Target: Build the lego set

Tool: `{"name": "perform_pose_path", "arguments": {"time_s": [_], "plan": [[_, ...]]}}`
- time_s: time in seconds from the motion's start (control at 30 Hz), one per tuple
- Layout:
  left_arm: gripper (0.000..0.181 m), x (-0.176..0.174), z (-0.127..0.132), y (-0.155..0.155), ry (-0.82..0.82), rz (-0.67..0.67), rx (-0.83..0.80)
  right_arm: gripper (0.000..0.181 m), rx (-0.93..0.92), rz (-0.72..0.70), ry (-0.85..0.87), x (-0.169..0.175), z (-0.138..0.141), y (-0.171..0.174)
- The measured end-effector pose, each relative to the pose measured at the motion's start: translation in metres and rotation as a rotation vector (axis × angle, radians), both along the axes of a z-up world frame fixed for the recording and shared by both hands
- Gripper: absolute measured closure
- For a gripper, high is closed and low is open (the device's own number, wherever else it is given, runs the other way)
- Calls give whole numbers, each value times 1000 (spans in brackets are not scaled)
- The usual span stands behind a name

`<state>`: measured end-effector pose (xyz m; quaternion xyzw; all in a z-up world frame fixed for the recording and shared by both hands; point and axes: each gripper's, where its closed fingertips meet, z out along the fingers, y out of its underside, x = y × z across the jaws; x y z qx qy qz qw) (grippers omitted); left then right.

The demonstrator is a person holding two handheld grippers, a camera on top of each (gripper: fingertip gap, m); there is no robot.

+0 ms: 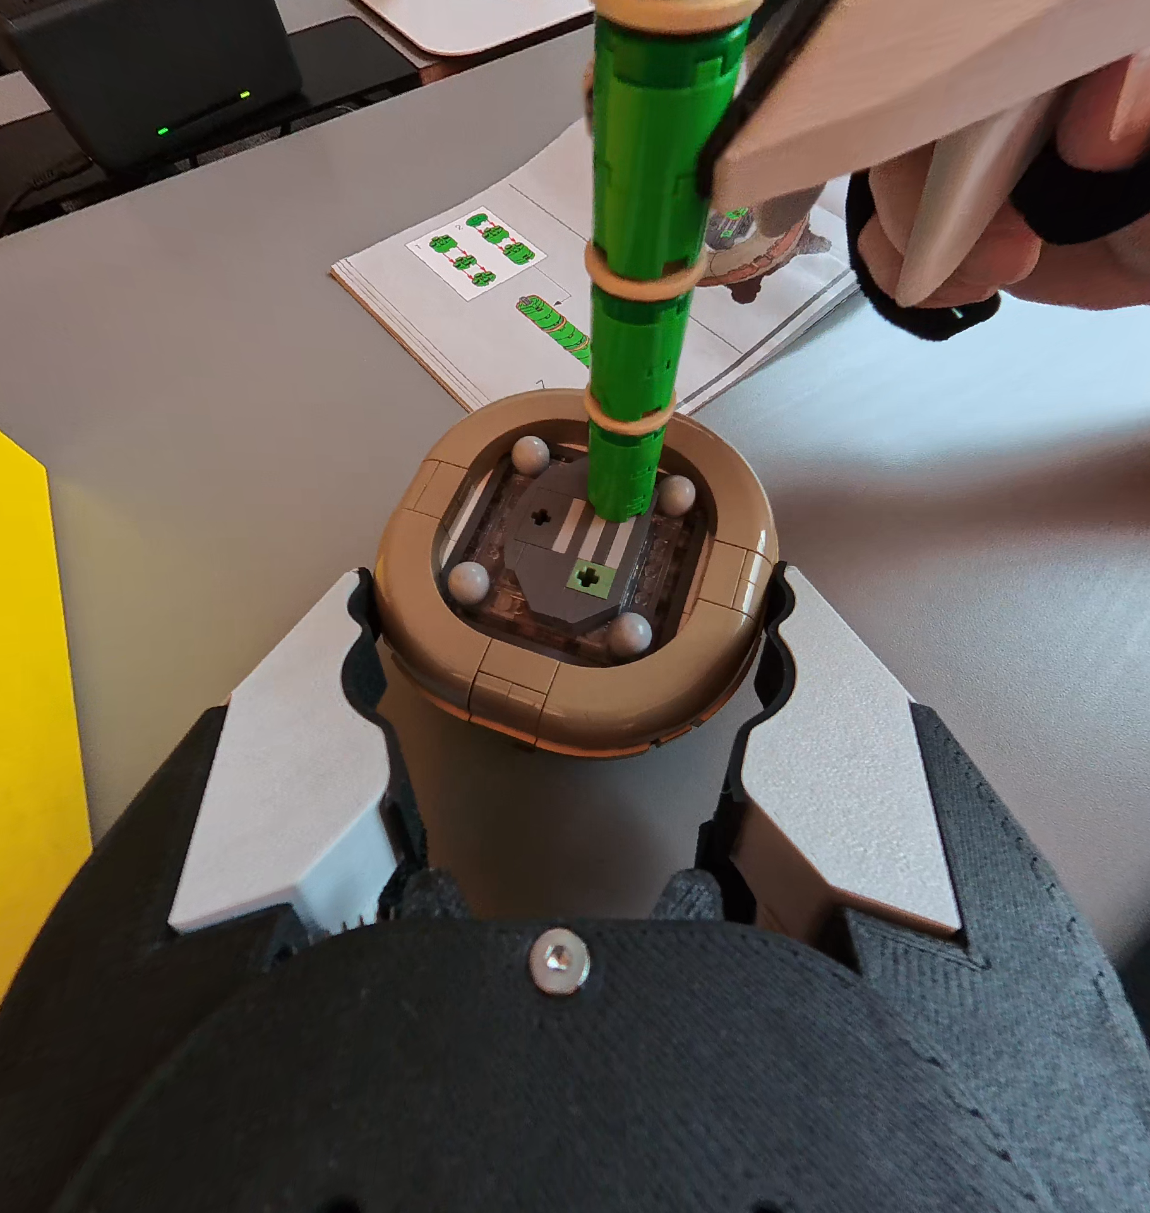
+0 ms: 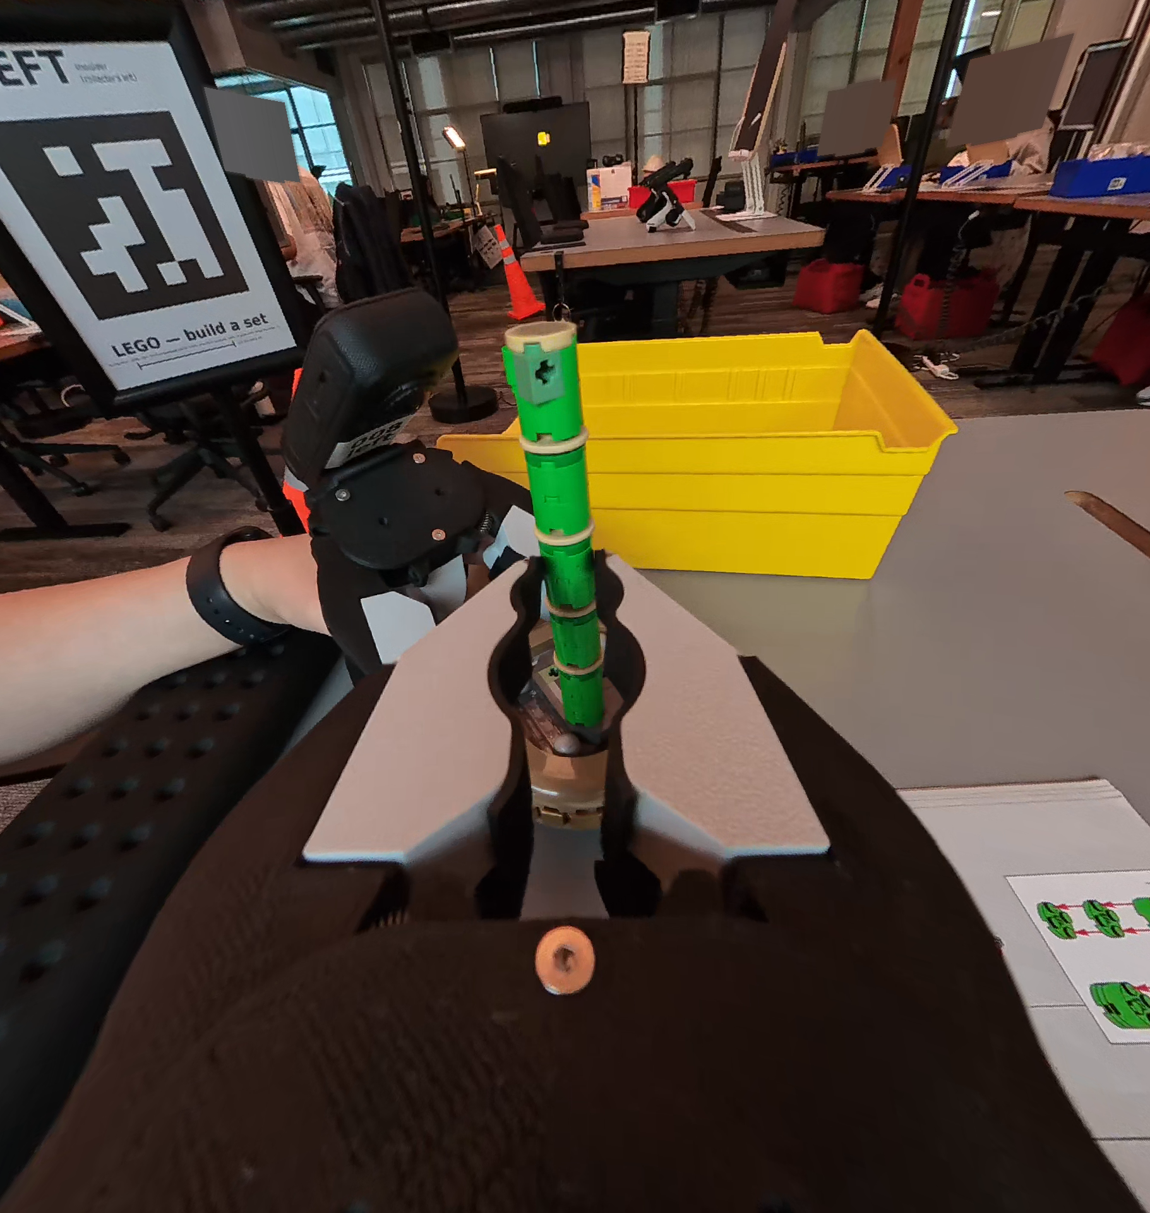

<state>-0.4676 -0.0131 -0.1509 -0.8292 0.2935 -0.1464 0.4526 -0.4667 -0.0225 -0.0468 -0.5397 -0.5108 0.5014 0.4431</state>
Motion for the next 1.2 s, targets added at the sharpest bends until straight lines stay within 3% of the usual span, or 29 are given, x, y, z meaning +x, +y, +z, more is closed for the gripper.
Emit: {"name": "perform_pose_path", "arguments": {"time_s": [0.5, 0.57, 0.6, 0.7, 0.9, 1.2], "plan": [[65, 0, 0, 0, -1, 0, 1, 166, 78, -11, -5, 1, -1, -2], [65, 0, 0, 0, -2, 0, 1, 141, 85, -18, -7, -2, 2, -2], [65, 0, 0, 0, -2, -1, 1, 137, 71, -15, 8, -3, 7, -4], [65, 0, 0, 0, -3, -3, 1, 137, 72, -82, 41, -3, 20, 5], [65, 0, 0, 0, -3, -4, 1, 166, 46, -51, 74, -1, 29, 1], [65, 1, 0, 0, -3, -3, 2, 166, 48, -54, 88, 1, 26, 0]]}}
